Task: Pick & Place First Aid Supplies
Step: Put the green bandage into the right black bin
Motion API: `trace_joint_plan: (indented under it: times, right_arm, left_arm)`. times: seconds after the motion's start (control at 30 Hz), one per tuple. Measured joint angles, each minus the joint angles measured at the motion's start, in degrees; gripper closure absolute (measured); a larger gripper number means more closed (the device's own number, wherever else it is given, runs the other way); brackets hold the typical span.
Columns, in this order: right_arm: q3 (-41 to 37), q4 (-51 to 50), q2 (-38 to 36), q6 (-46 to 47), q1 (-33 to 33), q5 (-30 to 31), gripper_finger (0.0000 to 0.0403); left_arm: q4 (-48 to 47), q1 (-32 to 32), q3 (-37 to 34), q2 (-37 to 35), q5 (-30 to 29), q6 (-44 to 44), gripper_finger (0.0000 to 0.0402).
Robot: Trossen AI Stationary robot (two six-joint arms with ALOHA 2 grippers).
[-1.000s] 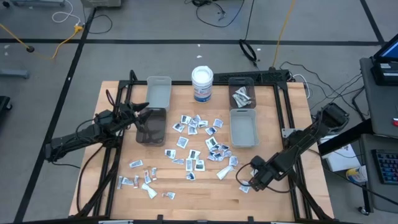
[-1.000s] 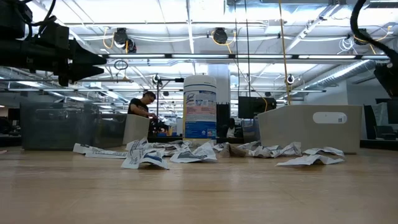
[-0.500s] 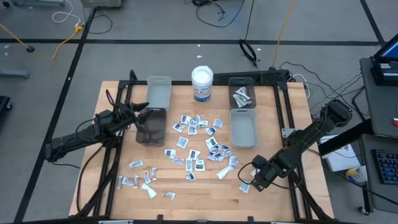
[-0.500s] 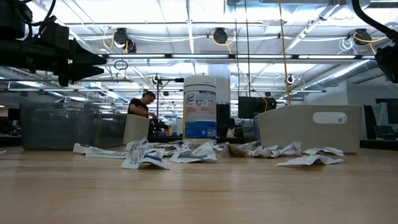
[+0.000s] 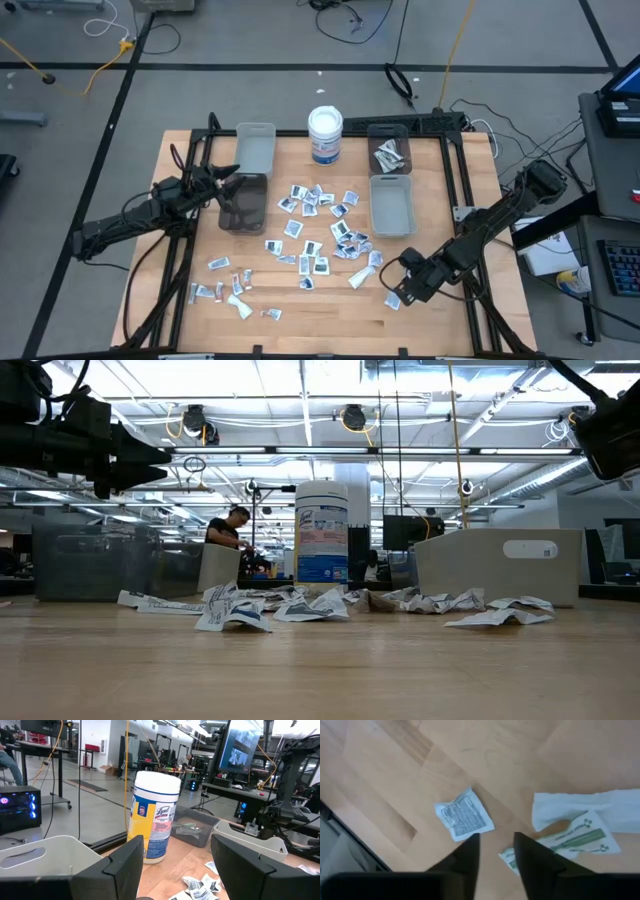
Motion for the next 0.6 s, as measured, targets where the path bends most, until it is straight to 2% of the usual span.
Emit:
trace_joint_plan:
  times: [0.1,0.2,0.6]
  right_arm:
    - [0.0,0.6,0.0,-0.2,0.2,-0.4,0.0239]
    - [0.0,-0.1,0.0,0.2,0.5,-0.5,0.0217]
    - [0.0,-8.1,0.3,10.2,2.8,-0.2,0.0219]
  left_arm:
    - [0.0,0.0,0.0,0.0,0.0,0.0,0.0165]
    - [0.0,0.0,0.0,0.0,0.0,0.0,0.0165]
    - [0.0,0.0,0.0,0.0,0.0,0.0,0.0165]
